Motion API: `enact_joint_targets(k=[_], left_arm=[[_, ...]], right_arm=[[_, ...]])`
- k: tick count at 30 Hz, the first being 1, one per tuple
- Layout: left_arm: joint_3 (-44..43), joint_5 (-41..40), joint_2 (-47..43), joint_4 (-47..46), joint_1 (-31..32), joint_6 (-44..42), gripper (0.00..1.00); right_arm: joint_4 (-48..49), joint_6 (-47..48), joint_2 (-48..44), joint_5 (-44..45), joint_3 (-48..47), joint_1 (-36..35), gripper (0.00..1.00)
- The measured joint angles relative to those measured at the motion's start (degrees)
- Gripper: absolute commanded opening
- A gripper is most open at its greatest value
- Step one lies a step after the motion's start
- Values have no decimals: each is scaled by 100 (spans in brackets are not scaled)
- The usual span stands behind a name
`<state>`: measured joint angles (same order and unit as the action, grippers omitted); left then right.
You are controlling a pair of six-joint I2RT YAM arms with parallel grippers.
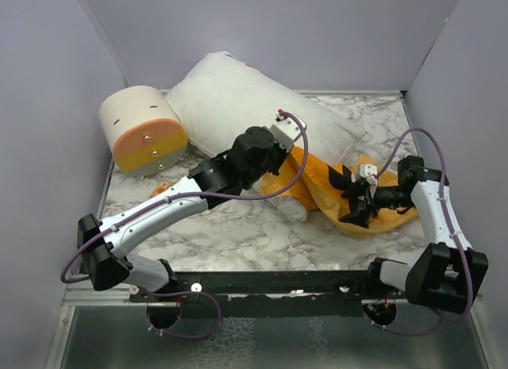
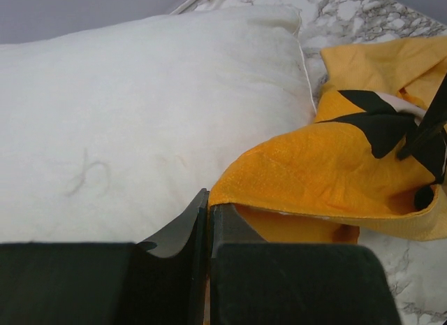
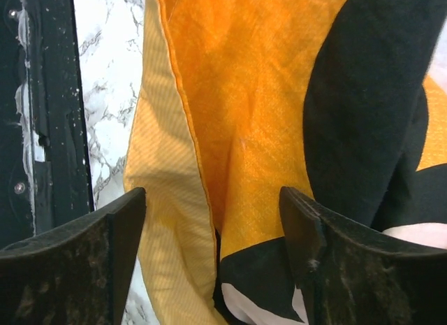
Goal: Put the pillow into the pillowcase
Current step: Flatten out the pillowcase at the center of the board.
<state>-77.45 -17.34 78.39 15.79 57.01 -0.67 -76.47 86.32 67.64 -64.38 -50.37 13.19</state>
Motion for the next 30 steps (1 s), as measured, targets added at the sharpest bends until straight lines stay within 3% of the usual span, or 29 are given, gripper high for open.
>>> enact_joint_targets(k=[11, 16, 20, 25, 30], left_arm=[[-765, 474, 529, 125, -422, -208, 0], [-1058, 658, 706, 214, -520, -258, 0], [-1233, 745, 767, 280, -533, -291, 0], [-1416, 782, 767, 315, -577, -341, 0], [-1674, 754, 776, 380, -643, -463, 0]], right_arm=[[-192, 540, 155, -103, 162, -162, 55], [28, 146, 131, -203, 160, -549, 30], [656, -660, 131, -258, 160, -1001, 2], [1058, -1397, 122, -177, 26, -1176, 1], [1373, -2363, -341, 1132, -868, -1172, 1]])
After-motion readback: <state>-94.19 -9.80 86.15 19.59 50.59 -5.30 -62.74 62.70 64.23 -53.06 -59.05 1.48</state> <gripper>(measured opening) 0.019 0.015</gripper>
